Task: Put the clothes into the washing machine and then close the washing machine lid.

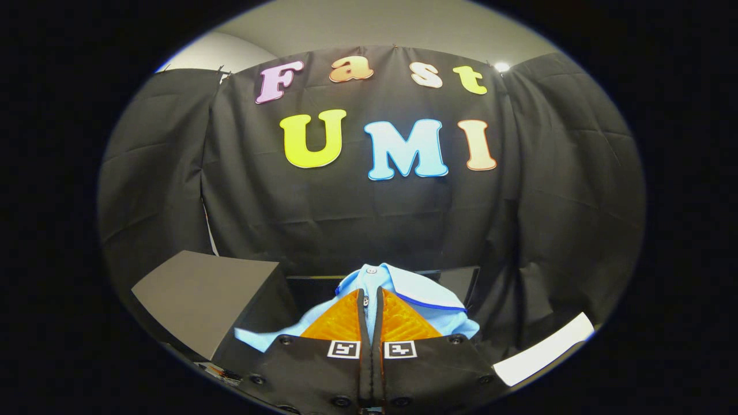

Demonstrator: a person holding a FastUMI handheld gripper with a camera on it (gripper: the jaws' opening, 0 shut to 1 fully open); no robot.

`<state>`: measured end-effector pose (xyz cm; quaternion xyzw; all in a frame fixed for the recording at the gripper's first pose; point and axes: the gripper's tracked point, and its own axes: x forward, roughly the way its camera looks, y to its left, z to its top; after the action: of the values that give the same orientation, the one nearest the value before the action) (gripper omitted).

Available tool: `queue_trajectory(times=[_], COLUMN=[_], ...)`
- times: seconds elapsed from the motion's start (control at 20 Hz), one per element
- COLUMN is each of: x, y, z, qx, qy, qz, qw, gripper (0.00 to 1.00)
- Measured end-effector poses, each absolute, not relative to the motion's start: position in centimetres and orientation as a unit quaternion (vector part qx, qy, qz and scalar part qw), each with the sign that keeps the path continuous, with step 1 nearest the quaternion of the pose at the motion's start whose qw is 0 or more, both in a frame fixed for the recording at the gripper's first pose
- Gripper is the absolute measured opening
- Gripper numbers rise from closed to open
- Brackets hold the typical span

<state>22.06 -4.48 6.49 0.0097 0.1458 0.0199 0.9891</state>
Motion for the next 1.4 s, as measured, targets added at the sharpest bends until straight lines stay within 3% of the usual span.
queue_trajectory(times=[1.4], x=[22.5], y=[-5.2], z=[-11.9], qx=[-0.018], qy=[0.305], qz=[0.019], qw=[0.952], gripper=[0.02])
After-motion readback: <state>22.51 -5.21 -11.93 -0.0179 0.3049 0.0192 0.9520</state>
